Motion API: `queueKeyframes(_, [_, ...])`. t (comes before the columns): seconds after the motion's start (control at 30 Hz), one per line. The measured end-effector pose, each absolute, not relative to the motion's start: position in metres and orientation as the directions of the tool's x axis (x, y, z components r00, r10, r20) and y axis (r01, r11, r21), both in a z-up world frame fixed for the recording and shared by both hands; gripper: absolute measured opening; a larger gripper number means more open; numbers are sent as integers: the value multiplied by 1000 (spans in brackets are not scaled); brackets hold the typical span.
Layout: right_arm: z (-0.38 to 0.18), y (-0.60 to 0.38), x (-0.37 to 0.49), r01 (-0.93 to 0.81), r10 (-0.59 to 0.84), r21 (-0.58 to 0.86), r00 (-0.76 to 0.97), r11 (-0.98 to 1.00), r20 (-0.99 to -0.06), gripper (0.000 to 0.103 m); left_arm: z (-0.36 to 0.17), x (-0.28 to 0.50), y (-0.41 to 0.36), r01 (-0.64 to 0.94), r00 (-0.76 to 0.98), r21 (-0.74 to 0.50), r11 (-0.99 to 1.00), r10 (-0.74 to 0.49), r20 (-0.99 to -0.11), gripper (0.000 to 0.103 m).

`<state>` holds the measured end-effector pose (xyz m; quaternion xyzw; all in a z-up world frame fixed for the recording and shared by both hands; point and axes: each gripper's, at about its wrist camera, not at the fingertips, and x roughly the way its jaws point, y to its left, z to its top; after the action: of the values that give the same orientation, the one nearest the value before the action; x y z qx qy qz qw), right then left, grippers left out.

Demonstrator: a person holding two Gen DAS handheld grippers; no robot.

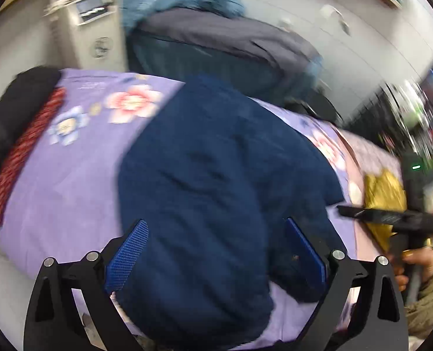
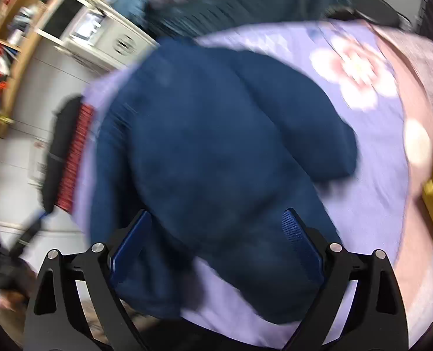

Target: Fold large clothes

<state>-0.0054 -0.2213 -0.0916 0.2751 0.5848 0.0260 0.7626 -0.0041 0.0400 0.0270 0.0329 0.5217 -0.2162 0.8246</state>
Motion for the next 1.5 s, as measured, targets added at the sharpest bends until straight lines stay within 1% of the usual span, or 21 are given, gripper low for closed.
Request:
queueKeyframes(0.03, [-104, -230, -20, 303, 346, 432, 298, 849, -890, 90, 22, -8, 25, 435, 341, -173, 884, -340, -876, 98])
queueKeyframes(0.13, [-126, -257, -49, 425, 273, 384, 299, 820, -914, 90, 1, -15, -28, 578, 276, -137, 805, -350, -895, 97])
queueKeyframes(0.2, [-128, -277, -65, 498, 261, 391, 312, 774, -914, 90, -19, -30, -67, 662, 253, -82, 745, -325, -911, 97])
queueKeyframes(0.27, [-129, -297, -79, 565, 255, 406, 329, 718, -909, 90, -39, -47, -99, 734, 214, -62, 676, -317, -924, 97])
queueKeyframes(0.4, [-126, -336, -105, 646, 199, 405, 369, 647, -908, 90, -82, -96, -162, 881, 111, -33, 472, -275, -955, 97])
queueKeyframes(0.47, [-126, -358, -124, 685, 169, 400, 380, 609, -909, 90, -102, -131, -191, 945, 76, -16, 326, -266, -961, 97])
queueKeyframes(0.57, [-129, -382, -155, 747, 145, 389, 373, 540, -916, 90, -133, -168, -218, 982, 101, 61, 180, -221, -970, 97])
queueKeyframes(0.6, [-130, -388, -163, 762, 142, 388, 371, 519, -918, 90, -151, -181, -228, 983, 147, 124, 133, -185, -972, 97])
queueKeyframes(0.7, [-136, -405, -188, 793, 141, 384, 362, 473, -921, 90, -193, -190, -239, 977, 207, 201, 72, -75, -976, 95])
queueKeyframes(0.77, [-141, -409, -198, 805, 143, 378, 353, 458, -925, 90, -224, -185, -236, 965, 258, 258, 47, 10, -966, 84])
queueKeyframes(0.8, [-144, -410, -202, 809, 146, 378, 351, 451, -925, 90, -227, -179, -232, 972, 228, 227, 58, -6, -974, 84])
queueKeyframes(0.83, [-145, -412, -205, 812, 152, 380, 349, 444, -925, 90, -225, -174, -230, 977, 200, 198, 78, -20, -980, 81])
queueKeyframes(0.87, [-147, -412, -208, 815, 153, 379, 348, 438, -925, 90, -224, -168, -228, 981, 169, 167, 100, -14, -986, 71])
queueKeyframes(0.9, [-148, -412, -208, 816, 154, 381, 349, 435, -924, 90, -222, -163, -227, 981, 149, 147, 124, -11, -989, 66])
queueKeyframes(0.93, [-149, -413, -208, 814, 156, 384, 352, 436, -923, 90, -219, -157, -227, 978, 150, 147, 150, -11, -989, 51])
queueKeyframes(0.97, [-151, -414, -206, 811, 158, 386, 353, 439, -922, 90, -216, -152, -226, 973, 164, 160, 169, -9, -986, 34])
queueKeyframes(1.03, [-153, -413, -199, 803, 168, 391, 354, 449, -920, 90, -207, -136, -222, 960, 158, 151, 236, -8, -987, 20])
queueKeyframes(1.2, [-146, -402, -169, 755, 186, 412, 370, 511, -910, 90, -162, -80, -188, 870, 88, 25, 493, -106, -990, 17])
queueKeyframes(1.33, [-143, -382, -145, 709, 212, 418, 365, 568, -907, 90, -93, -31, -133, 760, 197, 8, 650, -218, -956, 17])
queueKeyframes(1.4, [-140, -369, -135, 687, 220, 419, 363, 594, -906, 90, -70, -7, -108, 703, 241, 0, 711, -238, -941, 17])
queueKeyframes(1.5, [-133, -351, -124, 661, 225, 421, 364, 621, -904, 90, -28, 54, -40, 559, 306, -51, 828, -263, -915, 17])
